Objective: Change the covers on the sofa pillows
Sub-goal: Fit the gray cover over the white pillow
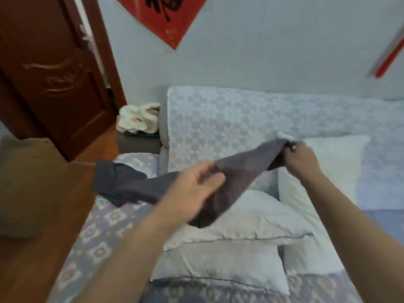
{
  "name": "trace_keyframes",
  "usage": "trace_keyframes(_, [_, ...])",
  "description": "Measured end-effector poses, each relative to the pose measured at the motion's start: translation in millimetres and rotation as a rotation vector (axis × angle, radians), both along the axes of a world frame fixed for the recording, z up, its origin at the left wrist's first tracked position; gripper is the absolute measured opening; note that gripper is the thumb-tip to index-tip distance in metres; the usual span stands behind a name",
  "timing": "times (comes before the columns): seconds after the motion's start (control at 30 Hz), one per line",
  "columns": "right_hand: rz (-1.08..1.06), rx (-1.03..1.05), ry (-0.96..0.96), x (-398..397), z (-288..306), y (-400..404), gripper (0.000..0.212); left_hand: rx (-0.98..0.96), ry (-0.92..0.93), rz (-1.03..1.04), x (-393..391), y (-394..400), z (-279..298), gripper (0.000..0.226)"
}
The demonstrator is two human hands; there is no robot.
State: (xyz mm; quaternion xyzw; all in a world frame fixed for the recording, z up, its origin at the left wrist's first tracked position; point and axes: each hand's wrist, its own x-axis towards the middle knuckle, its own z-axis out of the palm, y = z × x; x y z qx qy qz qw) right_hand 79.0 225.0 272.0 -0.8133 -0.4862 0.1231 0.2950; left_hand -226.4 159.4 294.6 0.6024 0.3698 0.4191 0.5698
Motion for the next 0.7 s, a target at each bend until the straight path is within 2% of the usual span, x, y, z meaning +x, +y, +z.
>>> trace_keyframes(0.07, [-0.064,-0.281,0.023,13.9,-54.3,-46.1,0.052,-0.053,0.210,-0.049,43.0,-13.5,-71.5,0.013])
trace_keyframes(0.13, [-0.022,-0.532,0.118,16.0,-108.4,-92.9,0.061,-0.138,0.370,-0.109,77.2,-29.9,-139.3,0.023])
trace_keyframes(0.2, [-0.019,-0.680,0.323,13.8,-148.2,-135.4,0.063,-0.249,0.512,-0.195,102.1,-44.0,-189.6,0.031])
trace_keyframes(0.27, [-0.013,-0.750,0.436,16.6,-170.4,-168.1,0.066,-0.319,0.629,-0.244,113.0,-50.4,-218.0,0.031])
trace_keyframes(0.37, [-0.079,-0.730,0.541,43.5,-181.4,-191.9,0.063,-0.358,0.627,-0.184,132.7,-43.1,-228.8,0.029])
trace_keyframes(0.47, [-0.174,-0.649,0.536,74.2,-182.6,-188.3,0.058,-0.317,0.577,-0.071,151.4,-30.2,-211.5,0.025])
trace_keyframes(0.53, [-0.129,-0.586,0.535,89.8,-179.8,-177.0,0.049,-0.287,0.567,-0.039,169.9,-25.3,-199.0,0.021])
trace_keyframes(0.57, [-0.045,-0.535,0.541,93.2,-178.6,-171.0,0.049,-0.274,0.554,-0.042,179.2,-24.1,-191.5,0.018])
trace_keyframes(0.67, [0.413,-0.344,0.508,90.9,-166.6,-147.2,0.059,-0.182,0.531,-0.094,206.1,-26.6,-169.3,0.016])
trace_keyframes(0.7, [0.570,-0.264,0.475,90.8,-163.2,-138.1,0.049,-0.156,0.524,-0.105,216.7,-29.5,-162.1,0.021])
